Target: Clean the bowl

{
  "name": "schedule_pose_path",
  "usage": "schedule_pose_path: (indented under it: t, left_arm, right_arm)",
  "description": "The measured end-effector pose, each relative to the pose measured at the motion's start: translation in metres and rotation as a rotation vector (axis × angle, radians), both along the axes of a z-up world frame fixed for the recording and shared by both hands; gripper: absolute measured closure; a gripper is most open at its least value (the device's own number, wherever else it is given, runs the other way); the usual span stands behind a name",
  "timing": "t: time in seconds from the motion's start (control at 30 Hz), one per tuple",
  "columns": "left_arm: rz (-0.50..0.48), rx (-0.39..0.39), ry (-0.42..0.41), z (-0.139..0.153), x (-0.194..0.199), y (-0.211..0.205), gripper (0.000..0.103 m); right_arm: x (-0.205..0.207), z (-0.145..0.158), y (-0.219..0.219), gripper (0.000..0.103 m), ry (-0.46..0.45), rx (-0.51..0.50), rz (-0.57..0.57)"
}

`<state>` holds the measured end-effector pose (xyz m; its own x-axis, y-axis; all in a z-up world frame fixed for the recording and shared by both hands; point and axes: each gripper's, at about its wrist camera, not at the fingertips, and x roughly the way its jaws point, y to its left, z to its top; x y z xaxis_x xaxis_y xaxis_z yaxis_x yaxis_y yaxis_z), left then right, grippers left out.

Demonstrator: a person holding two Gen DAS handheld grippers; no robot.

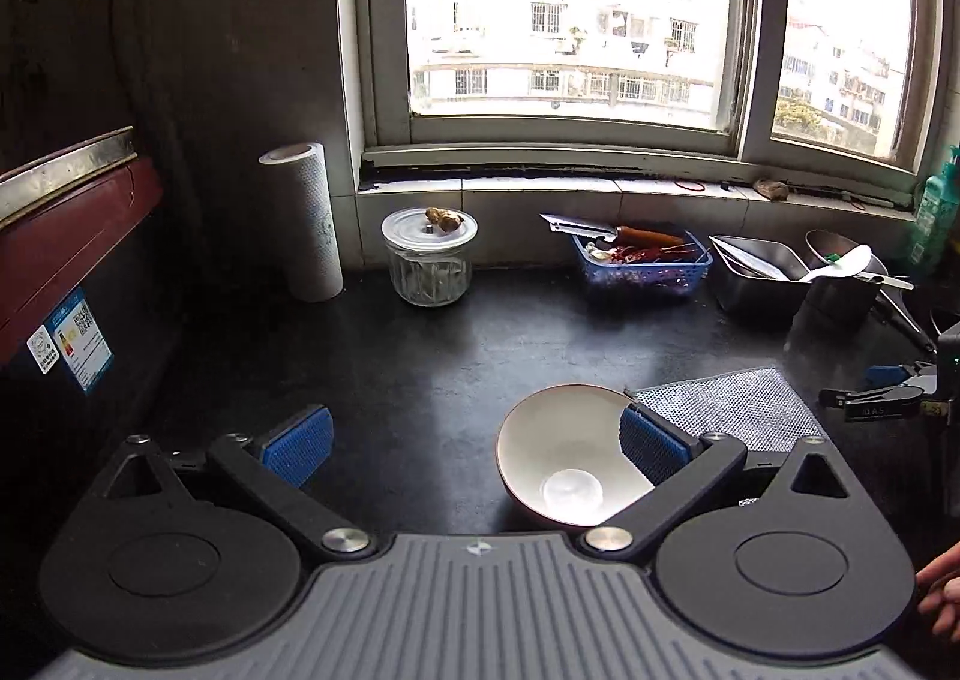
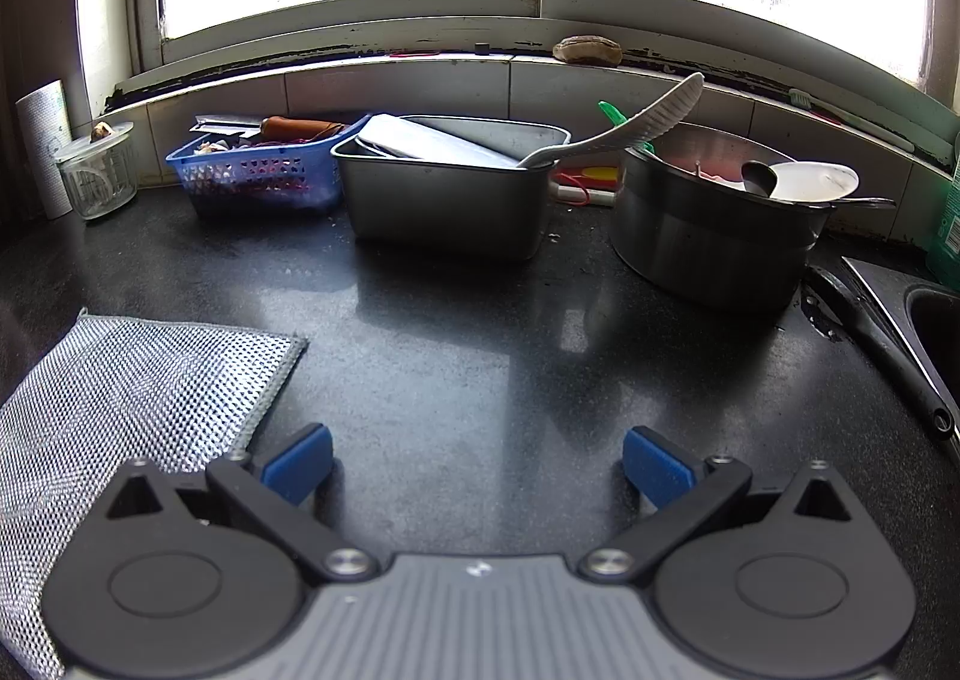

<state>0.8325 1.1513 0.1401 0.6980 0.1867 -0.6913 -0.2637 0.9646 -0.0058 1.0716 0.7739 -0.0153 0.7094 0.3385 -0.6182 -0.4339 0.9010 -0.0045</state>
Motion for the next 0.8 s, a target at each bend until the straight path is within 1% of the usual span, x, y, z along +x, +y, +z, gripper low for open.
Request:
schedule_pose_path:
  t: [0.03,0.07,0.13,0.23,0.3,0.4,0.47,0.5,0.57,0.6,0.7,0.8]
  left_arm:
    - [-0.02,-0.061,0.059,-0.011,0.004,0.005,0.0]
    - [-0.029,-0.124,0.081,-0.02,0.004,0.011,0.0]
    - [-0.017,-0.201,0.118,-0.032,0.003,0.017,0.0]
    - [-0.013,-0.198,0.171,-0.039,0.003,0.015,0.0]
    - [-0.007,-0.199,0.176,-0.035,0.003,0.014,0.0]
    - [0.018,-0.168,0.165,-0.026,0.004,0.012,0.0]
    - [0.062,-0.157,0.176,-0.022,0.007,0.012,0.0]
    - [0.102,-0.158,0.187,-0.02,0.007,0.011,0.0]
    - [0.152,-0.156,0.179,-0.015,0.005,0.008,0.0]
    - [0.173,-0.141,0.168,-0.013,0.003,0.005,0.0]
    - [0.227,-0.094,0.221,-0.018,0.005,-0.002,0.0]
    - [0.271,-0.11,0.241,-0.021,0.004,-0.004,0.0]
  right_arm:
    - [0.0,0.0,0.0,0.0,0.0,0.0,0.0]
    - [0.0,0.0,0.0,0.0,0.0,0.0,0.0]
    - [0.0,0.0,0.0,0.0,0.0,0.0,0.0]
    - [0.0,0.0,0.0,0.0,0.0,0.0,0.0]
    - [0.0,0.0,0.0,0.0,0.0,0.0,0.0]
    - [0.0,0.0,0.0,0.0,0.0,0.0,0.0]
    - [0.0,0.0,0.0,0.0,0.0,0.0,0.0]
    - [0.0,0.0,0.0,0.0,0.0,0.0,0.0]
    - [0.0,0.0,0.0,0.0,0.0,0.0,0.0]
    - [0.0,0.0,0.0,0.0,0.0,0.0,0.0]
    - [0.0,0.0,0.0,0.0,0.0,0.0,0.0]
    - [0.0,0.0,0.0,0.0,0.0,0.0,0.0]
